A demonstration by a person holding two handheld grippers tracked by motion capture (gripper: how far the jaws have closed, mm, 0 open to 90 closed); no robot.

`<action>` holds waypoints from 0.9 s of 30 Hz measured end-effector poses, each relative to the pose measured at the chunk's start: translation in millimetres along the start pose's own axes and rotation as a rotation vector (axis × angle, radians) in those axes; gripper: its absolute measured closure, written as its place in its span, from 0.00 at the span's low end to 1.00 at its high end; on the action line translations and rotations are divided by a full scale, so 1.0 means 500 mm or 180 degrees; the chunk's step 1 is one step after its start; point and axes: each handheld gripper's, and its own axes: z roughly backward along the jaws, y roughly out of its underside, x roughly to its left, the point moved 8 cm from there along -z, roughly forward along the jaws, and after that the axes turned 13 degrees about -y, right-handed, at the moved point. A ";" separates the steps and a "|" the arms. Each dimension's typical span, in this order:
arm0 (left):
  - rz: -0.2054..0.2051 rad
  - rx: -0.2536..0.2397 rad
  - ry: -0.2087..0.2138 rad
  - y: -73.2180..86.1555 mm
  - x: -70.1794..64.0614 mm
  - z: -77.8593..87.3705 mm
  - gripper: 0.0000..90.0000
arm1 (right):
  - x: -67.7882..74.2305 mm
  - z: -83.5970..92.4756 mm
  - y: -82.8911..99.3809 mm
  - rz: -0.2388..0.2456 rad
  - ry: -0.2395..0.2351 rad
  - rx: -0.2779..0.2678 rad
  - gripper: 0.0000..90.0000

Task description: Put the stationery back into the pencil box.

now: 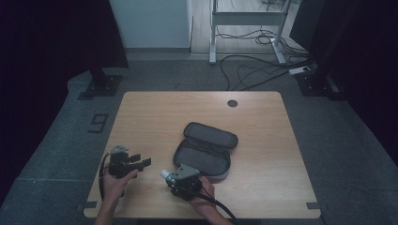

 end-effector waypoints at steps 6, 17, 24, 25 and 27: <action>-0.0032 0.0004 0.0011 0.001 -0.005 -0.002 0.40 | -0.022 0.028 0.003 -0.0049 0.0059 -0.0079 0.72; -0.0081 0.0045 0.0016 0.005 -0.013 -0.010 0.40 | -0.063 0.075 -0.010 -0.0175 0.0184 -0.0260 0.72; -0.0111 0.0058 0.0021 0.007 -0.019 -0.013 0.40 | -0.094 0.106 -0.014 -0.0260 0.0295 -0.0360 0.72; -0.0115 0.0065 0.0022 0.007 -0.020 -0.013 0.40 | -0.098 0.110 -0.015 -0.0276 0.0308 -0.0372 0.72; -0.0121 0.0067 0.0019 0.008 -0.020 -0.014 0.40 | -0.109 0.119 -0.015 -0.0308 0.0342 -0.0403 0.72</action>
